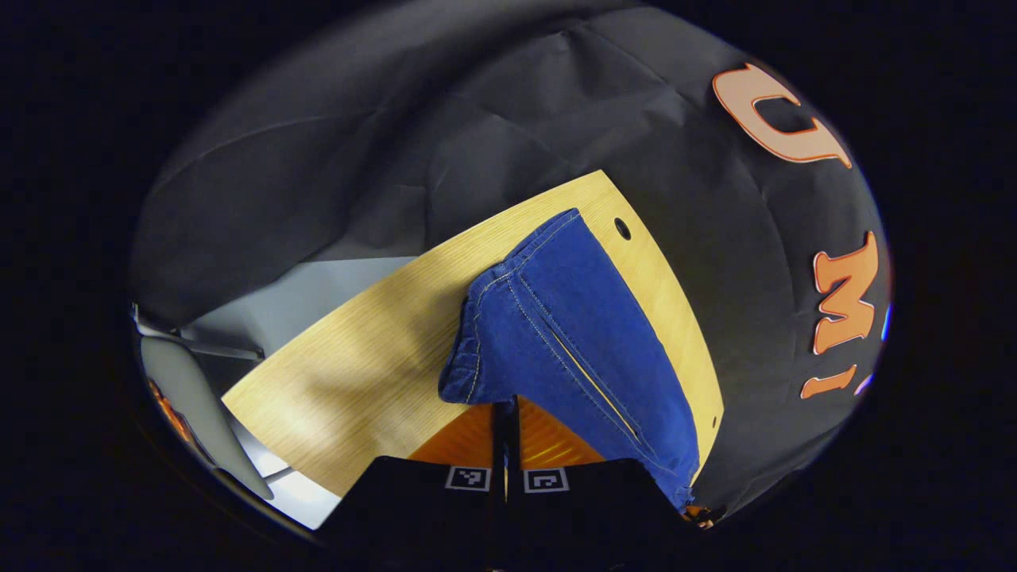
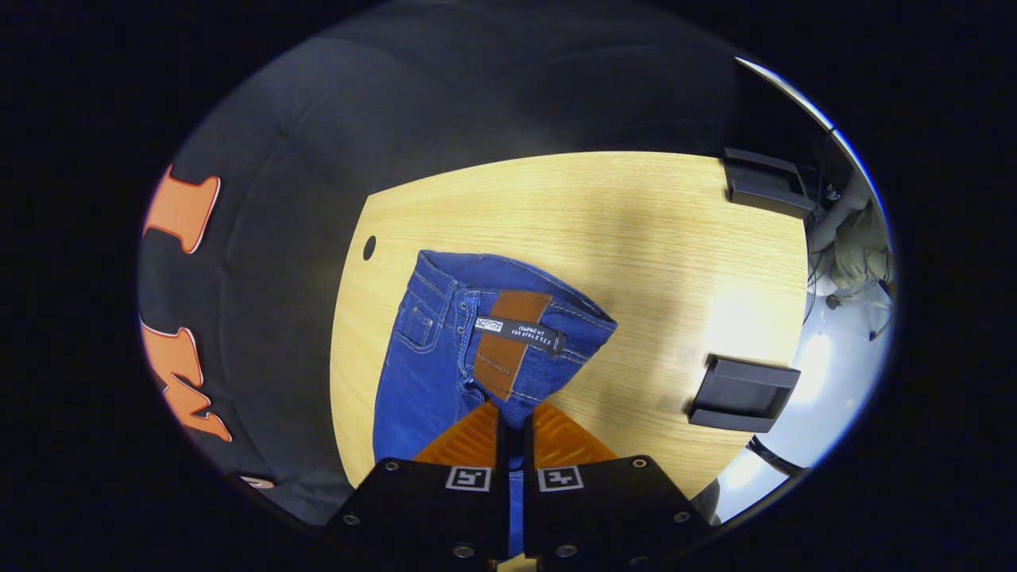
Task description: Grasp the waist and the cuffs of the jeans and fold them to make the two legs overlap; first hold the waist and fold one-third of the jeans toward the cuffs, then hold the cuffs and fold the remaining one-third in the same direction to finish folding.
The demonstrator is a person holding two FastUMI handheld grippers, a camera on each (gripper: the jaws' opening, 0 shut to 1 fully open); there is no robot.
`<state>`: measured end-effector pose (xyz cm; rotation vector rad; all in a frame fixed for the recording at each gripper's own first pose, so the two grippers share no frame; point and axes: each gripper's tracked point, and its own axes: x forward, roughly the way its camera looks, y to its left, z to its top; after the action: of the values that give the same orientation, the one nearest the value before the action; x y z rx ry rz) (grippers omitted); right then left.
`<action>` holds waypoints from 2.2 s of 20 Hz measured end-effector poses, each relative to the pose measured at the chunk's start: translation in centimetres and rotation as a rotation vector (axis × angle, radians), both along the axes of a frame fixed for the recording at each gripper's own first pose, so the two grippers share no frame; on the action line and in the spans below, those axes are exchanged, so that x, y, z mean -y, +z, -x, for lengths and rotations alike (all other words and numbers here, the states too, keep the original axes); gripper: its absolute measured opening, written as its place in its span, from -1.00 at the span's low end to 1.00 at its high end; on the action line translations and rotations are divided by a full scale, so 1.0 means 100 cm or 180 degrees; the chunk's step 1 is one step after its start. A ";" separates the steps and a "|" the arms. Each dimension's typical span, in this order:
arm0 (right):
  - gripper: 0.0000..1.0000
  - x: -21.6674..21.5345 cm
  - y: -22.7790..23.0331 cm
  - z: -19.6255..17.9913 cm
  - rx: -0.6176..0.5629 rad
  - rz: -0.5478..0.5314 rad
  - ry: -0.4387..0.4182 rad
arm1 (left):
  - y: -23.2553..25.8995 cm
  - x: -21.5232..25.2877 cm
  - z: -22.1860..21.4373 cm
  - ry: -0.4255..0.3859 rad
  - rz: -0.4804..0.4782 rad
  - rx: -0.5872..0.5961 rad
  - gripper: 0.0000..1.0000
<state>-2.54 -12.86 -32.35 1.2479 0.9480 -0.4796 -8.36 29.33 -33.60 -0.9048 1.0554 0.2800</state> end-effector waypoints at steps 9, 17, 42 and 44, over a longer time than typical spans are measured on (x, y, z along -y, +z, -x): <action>-0.85 -0.001 0.033 -0.059 0.0025 -0.0419 0.0099 | 0.060 0.023 -0.077 -0.0041 -0.0301 0.0197 -0.99; -0.86 -0.010 0.043 -0.142 0.0000 -0.0669 0.0102 | 0.028 0.014 -0.158 0.0067 -0.0378 0.0081 -0.99; 0.41 -0.025 0.028 -0.242 -0.0042 -0.0566 0.0504 | 0.001 0.004 -0.296 -0.0527 -0.1287 0.0111 0.10; 0.59 -0.019 0.016 -0.225 -0.0084 -0.0281 0.0737 | 0.015 0.012 -0.284 -0.0638 -0.1291 0.0090 0.59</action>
<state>19.92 -10.99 -30.75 1.1948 1.1305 -0.2750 20.04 28.10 -32.07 -0.4349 1.0074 0.2989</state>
